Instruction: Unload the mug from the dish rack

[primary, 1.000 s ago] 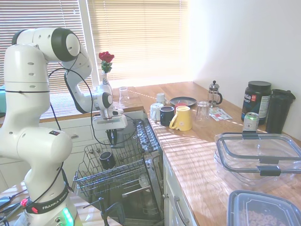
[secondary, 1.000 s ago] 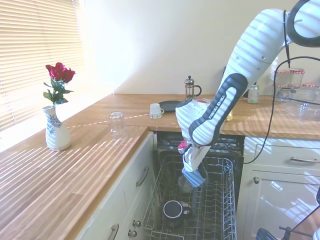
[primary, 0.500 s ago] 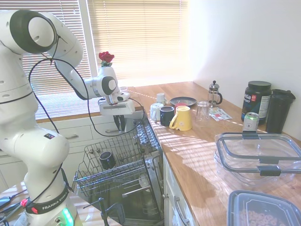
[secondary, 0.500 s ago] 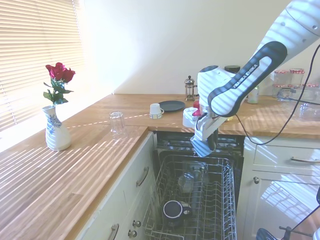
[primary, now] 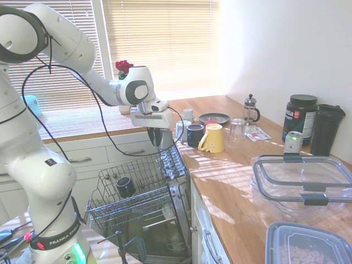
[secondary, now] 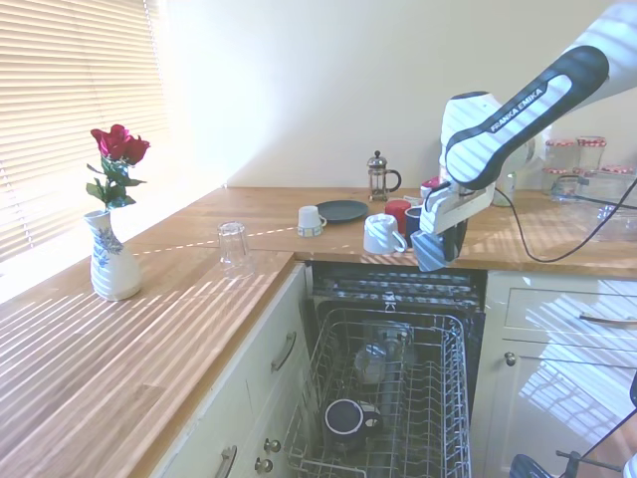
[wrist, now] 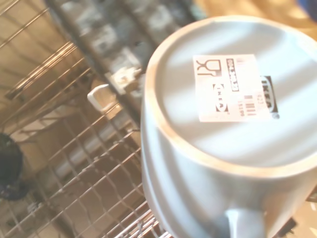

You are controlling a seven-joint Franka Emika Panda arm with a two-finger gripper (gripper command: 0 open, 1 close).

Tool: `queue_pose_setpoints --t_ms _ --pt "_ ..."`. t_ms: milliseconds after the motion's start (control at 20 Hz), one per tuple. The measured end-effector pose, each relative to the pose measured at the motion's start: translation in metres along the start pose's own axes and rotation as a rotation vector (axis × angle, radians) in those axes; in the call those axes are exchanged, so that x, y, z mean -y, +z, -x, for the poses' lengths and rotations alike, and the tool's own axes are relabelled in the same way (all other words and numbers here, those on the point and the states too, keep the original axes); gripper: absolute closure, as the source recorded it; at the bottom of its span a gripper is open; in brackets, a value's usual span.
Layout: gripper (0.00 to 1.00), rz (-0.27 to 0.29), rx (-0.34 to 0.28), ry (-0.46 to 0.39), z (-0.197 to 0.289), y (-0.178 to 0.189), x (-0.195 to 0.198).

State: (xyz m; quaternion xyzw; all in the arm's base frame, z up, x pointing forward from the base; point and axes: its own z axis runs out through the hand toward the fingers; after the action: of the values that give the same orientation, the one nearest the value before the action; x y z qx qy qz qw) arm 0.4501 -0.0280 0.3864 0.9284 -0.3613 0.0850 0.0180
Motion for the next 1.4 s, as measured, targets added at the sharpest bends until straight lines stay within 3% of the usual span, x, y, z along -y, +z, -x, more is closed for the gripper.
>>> queue_pose_setpoints --t_ms 550,1400 --pt "1.0 -0.041 0.018 0.127 -0.064 -0.009 -0.059" --pt "1.0 0.0 0.078 0.095 -0.119 0.05 -0.033"
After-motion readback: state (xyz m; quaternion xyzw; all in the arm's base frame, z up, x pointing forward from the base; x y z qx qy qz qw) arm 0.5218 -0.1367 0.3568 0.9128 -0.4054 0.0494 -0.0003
